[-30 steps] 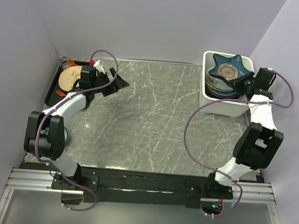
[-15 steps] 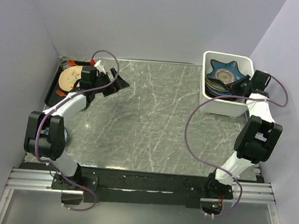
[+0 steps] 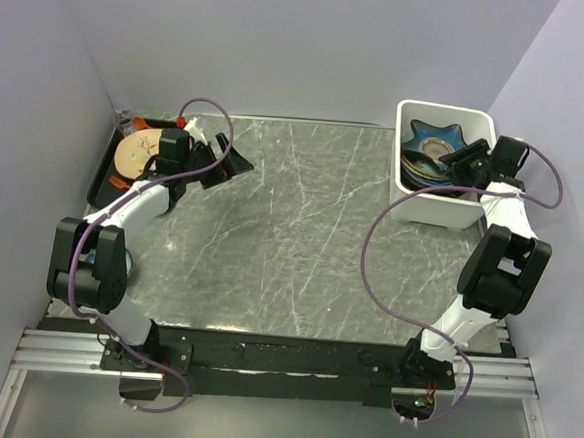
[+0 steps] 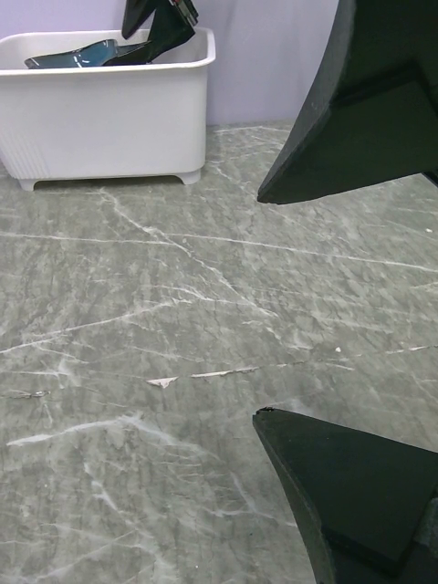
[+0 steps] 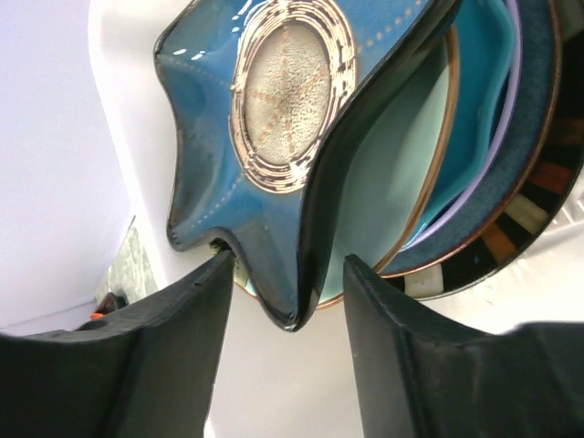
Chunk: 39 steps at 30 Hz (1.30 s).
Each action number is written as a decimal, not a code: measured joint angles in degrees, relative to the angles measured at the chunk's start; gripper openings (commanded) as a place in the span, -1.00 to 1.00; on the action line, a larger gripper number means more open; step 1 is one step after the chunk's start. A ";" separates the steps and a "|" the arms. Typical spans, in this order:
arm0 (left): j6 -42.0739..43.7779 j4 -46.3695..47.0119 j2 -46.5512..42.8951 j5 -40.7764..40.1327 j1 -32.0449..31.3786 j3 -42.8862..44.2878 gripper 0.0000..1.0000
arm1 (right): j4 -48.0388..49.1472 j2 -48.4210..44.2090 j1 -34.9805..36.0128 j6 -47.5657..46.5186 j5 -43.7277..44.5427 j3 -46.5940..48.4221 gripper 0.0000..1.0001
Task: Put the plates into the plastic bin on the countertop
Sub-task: Place the plate in the plastic bin, then reset both arms
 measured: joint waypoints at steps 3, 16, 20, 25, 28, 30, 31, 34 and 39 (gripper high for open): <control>0.15 -0.13 0.00 -0.11 -0.04 0.00 0.99 | 0.61 -0.15 0.04 -0.17 0.02 -0.13 0.39; 1.88 -2.14 -1.97 -2.45 -0.07 0.00 0.99 | -0.94 -8.83 0.48 -1.38 1.95 -3.72 0.91; 2.99 -2.93 -3.98 -4.68 -0.13 0.07 0.99 | -1.79 -12.50 2.58 -2.60 3.61 -3.72 1.00; 5.57 -7.80 -4.87 -10.84 -0.92 1.66 0.99 | -3.21 -16.35 8.70 -5.07 7.48 -3.39 1.00; 6.58 -9.99 -6.03 -14.12 -1.38 1.70 0.99 | -4.63 -18.12 13.62 -6.93 10.58 -3.15 1.00; 7.08 -11.04 -7.26 -15.76 -1.57 1.70 0.99 | -5.44 -19.39 16.44 -8.11 12.83 -3.10 1.00; 7.39 -11.41 -7.91 -16.46 -1.66 1.70 0.99 | -5.88 -20.11 17.81 -8.66 13.90 -3.10 1.00; 7.89 -11.89 -10.32 -18.49 -1.95 1.70 0.99 | -6.80 -22.03 21.00 -10.19 16.98 -3.13 1.00; 8.39 -11.69 -13.33 -20.33 -2.19 1.40 0.99 | -6.95 -25.49 25.57 -12.31 21.49 -5.92 1.00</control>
